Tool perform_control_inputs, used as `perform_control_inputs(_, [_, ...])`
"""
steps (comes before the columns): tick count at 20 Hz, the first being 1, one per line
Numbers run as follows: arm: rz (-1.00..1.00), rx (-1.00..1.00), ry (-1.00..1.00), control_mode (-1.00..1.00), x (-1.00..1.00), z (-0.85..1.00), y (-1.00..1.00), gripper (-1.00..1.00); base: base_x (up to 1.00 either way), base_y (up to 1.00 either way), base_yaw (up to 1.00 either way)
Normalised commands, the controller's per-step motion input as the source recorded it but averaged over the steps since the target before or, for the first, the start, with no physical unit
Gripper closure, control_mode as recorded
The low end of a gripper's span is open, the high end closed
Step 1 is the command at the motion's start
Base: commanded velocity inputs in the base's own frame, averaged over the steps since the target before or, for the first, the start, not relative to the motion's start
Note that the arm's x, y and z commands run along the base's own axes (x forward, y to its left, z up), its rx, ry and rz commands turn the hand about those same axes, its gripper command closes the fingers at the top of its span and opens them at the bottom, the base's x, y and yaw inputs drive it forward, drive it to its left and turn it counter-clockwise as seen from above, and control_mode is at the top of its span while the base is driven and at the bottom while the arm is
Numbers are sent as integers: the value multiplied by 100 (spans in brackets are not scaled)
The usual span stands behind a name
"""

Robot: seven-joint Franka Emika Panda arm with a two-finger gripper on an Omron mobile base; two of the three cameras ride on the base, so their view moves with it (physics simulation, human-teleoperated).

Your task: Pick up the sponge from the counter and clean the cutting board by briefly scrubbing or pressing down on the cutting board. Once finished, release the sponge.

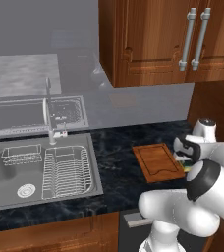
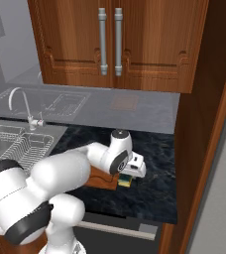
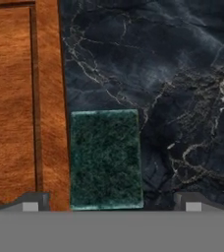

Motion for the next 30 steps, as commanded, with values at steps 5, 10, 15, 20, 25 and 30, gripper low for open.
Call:
perform_control_inputs(5, [0,0,3,-100,3,-10,0,-100,0,0,0])
perform_control_inputs(10, [0,0,3,-100,1,-16,0,-100,0,0,0])
perform_control_inputs(15, [0,0,3,-100,5,-15,0,-100,0,0,0])
perform_control_inputs(20, [0,0,1,-100,4,-10,0,-100,0,0,0])
perform_control_inputs(25, [0,0,1,-100,3,-9,0,-100,0,0,0])
perform_control_inputs(30, [0,0,1,-100,5,-9,0,-100,0,0,0])
